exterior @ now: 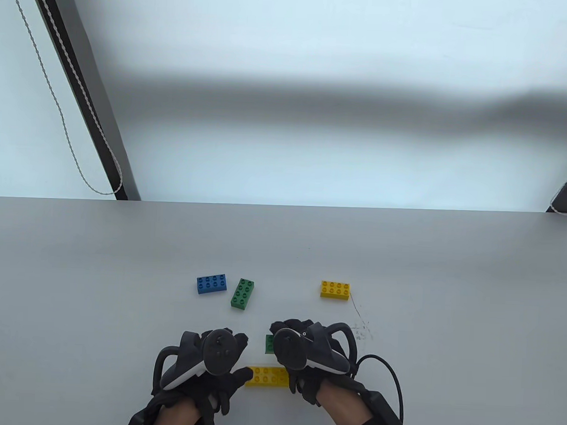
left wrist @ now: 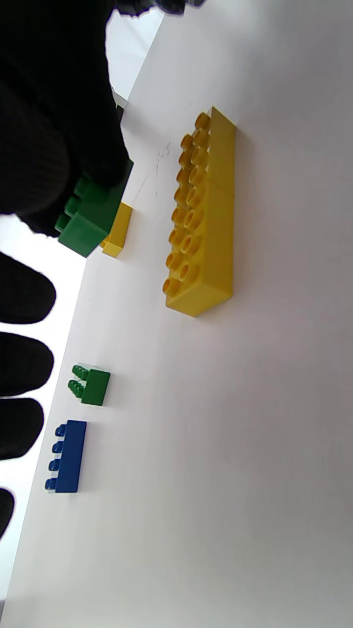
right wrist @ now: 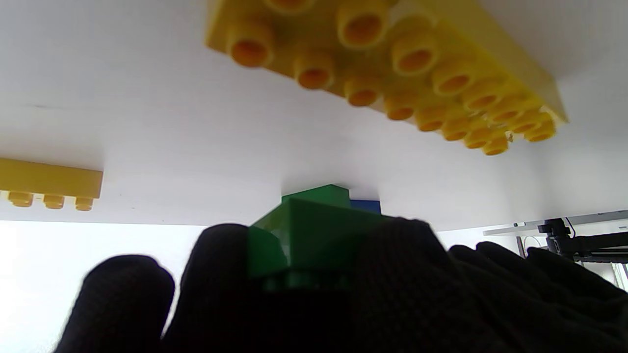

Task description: Stack lego bricks

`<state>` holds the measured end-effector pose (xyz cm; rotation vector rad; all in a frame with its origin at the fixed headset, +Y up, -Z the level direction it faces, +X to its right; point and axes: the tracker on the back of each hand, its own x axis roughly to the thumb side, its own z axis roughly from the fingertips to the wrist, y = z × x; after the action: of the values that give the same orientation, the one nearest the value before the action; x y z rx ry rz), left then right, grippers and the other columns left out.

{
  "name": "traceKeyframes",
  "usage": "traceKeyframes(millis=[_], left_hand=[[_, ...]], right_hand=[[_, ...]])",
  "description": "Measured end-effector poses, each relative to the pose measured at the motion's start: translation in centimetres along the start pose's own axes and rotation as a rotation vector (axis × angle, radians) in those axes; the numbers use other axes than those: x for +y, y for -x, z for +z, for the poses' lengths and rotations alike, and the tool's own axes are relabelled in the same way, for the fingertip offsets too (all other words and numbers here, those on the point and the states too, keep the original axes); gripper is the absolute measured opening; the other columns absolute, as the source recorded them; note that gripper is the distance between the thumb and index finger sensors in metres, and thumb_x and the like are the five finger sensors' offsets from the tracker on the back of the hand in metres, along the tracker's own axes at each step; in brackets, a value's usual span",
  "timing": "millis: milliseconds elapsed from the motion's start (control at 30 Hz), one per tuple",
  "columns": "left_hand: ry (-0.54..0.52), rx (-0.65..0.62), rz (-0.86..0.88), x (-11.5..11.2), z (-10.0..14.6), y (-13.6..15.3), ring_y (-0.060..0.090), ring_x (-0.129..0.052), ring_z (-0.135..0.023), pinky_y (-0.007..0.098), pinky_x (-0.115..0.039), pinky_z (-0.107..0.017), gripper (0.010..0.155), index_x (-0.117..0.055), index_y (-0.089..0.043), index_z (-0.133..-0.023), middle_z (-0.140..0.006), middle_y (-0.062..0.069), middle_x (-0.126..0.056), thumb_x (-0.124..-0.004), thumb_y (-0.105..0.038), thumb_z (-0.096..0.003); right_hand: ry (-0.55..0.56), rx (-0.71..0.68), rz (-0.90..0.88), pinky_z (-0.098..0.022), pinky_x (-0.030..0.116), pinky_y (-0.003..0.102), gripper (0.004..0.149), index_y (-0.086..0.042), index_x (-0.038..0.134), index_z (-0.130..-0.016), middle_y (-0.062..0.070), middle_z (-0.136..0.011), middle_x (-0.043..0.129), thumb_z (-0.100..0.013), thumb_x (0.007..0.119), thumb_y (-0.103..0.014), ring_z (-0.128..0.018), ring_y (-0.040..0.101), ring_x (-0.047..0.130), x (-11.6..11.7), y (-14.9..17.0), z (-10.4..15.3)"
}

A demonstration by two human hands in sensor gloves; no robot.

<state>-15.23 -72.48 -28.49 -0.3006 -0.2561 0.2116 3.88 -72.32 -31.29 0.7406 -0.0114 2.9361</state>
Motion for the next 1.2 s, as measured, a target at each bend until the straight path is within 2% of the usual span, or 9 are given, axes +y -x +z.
traceKeyframes(millis=[133,367,1200], left_hand=[[-0.004,-0.001,-0.002,0.0,0.0,0.0,0.04,-0.047,-0.106,0.068,-0.045,-0.072,0.075,-0.053,-0.029,-0.106,-0.117,0.011,-0.049,-0.071,-0.06,-0.0401],[-0.005,0.003,-0.004,-0.1,0.1,0.0,0.04,-0.047,-0.106,0.068,-0.045,-0.072,0.075,-0.053,-0.029,-0.106,-0.117,0.011,-0.049,-0.071,-0.06,-0.0401],[0.008,0.008,0.006,0.0,0.1,0.2,0.04,-0.048,-0.106,0.068,-0.045,-0.072,0.075,-0.053,-0.029,-0.106,-0.117,0.011,-0.049,-0.071,-0.06,-0.0401]], right_hand=[[0.011,0.002,-0.05,-0.051,0.08,0.057,0.065,-0.015,0.072,-0.089,0.011,-0.086,0.085,-0.031,0.093,-0.034,-0.07,0.037,0.093,0.5,0.1,0.5],[0.024,-0.036,-0.022,-0.051,0.08,0.057,0.065,-0.015,0.072,-0.088,0.01,-0.085,0.086,-0.03,0.094,-0.035,-0.069,0.037,0.094,0.3,-0.6,1.3],[-0.088,-0.083,-0.031,-0.05,0.081,0.057,0.066,-0.013,0.075,-0.085,0.011,-0.08,0.089,-0.027,0.098,-0.036,-0.065,0.036,0.096,2.3,-1.3,1.7]])
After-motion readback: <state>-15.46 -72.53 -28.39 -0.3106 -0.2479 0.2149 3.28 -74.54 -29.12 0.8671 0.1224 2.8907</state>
